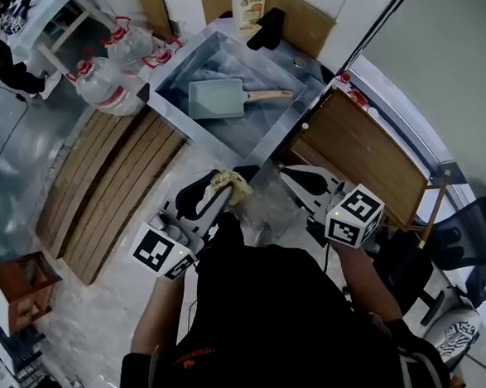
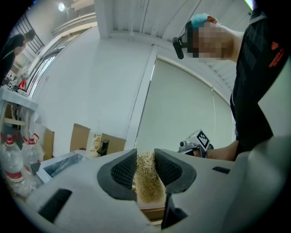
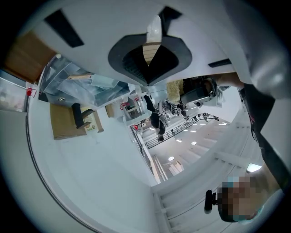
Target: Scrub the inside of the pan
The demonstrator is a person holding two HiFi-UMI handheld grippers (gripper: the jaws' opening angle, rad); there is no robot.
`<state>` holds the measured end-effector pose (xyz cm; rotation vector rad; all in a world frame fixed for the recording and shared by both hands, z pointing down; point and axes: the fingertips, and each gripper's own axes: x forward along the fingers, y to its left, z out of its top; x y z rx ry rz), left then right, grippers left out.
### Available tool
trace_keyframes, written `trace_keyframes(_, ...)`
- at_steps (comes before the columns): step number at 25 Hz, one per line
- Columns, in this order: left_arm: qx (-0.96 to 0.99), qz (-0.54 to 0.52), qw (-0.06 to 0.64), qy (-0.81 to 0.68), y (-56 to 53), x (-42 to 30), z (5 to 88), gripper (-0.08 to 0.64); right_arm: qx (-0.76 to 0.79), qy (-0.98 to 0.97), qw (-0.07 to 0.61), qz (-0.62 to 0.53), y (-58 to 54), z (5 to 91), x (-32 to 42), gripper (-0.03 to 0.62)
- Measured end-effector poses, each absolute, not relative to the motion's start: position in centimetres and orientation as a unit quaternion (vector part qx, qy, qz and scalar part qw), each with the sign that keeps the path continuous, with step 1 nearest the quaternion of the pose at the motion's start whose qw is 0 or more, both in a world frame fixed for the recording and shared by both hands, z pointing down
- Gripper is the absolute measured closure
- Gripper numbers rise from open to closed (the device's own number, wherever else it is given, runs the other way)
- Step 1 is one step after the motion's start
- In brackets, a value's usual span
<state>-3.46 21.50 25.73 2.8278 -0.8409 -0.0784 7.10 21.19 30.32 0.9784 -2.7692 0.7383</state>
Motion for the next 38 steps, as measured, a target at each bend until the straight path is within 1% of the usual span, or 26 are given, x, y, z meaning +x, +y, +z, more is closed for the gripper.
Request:
trace_keyframes(3,0.955,-0.026,0.107,-0.276,18.6,-4.3,26.4,0.437,0.327,-0.909,0.062,0.251,18.6,31.1,6.1,0.588)
trace_keyframes(7,0.954,-0.016,0.139,-0.266,14.9,-5.5,27.3,0.437,0.334,-0.903,0.070,0.261,14.9,32.0,4.4,0.588)
trace_keyframes(21,0.957,-0.006,0.167,-0.237,2.7,-10.9,29.8,0.437,0.354,-0.889,0.123,0.263,3.9,34.8,-1.6,0.588)
trace_keyframes(27,0.959,0.003,0.170,-0.229,-0.7,-10.7,30.6,0.437,0.364,-0.881,0.131,0.271,1.6,35.9,-1.2,0.588)
trace_keyframes(33,0.956,0.018,0.178,-0.232,-2.9,-8.9,31.9,0.437,0.360,-0.880,0.140,0.278,-0.6,37.2,1.0,0.588)
trace_keyframes(38,0.947,0.033,0.186,-0.260,-4.8,-7.2,33.7,0.437,0.339,-0.887,0.174,0.261,-3.0,39.5,2.8,0.588)
